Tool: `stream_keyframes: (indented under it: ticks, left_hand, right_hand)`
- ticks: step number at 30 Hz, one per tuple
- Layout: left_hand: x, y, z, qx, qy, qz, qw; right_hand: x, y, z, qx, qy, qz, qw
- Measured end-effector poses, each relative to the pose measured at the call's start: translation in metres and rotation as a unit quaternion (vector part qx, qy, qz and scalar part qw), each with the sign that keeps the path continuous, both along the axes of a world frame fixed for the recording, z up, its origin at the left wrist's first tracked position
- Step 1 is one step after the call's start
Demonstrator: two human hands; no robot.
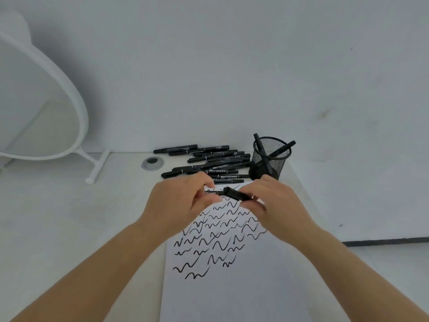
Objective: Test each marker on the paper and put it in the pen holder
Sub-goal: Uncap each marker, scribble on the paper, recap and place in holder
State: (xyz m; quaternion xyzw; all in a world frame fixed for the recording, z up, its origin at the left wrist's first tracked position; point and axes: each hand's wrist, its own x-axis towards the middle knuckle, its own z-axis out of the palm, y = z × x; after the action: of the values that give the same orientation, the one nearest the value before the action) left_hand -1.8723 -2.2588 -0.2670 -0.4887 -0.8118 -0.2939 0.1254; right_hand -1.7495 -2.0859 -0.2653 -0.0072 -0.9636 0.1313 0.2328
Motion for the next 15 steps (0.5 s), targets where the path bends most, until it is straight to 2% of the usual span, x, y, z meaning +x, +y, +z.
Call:
stream_keyframes:
  ticks: [2,6,9,15]
  left_hand:
    - [-0.020,0.003,0.006,-0.008,-0.023,0.025,0.999]
    - [-0.065,0.026,0.014,-0.099,-0.029,0.090,0.991]
    - [-0.093,0.055,0.012,-0.151,-0.027,0.083,0.985]
    - [-0.124,0.104,-0.008,-0.253,-0.038,0.051,0.965]
  right_hand:
    - [-0.002,0.021,0.011,-0.079,0.008,-0.050,0.996]
    - [-0.013,0.062,0.040,-0.209,0.139,-0.124,0.960]
    - [-0.025,0.083,0.051,-0.237,0.206,-0.168,0.934]
    - [-0.037,0.103,0.021,-0.241,0.205,-0.237,0.919]
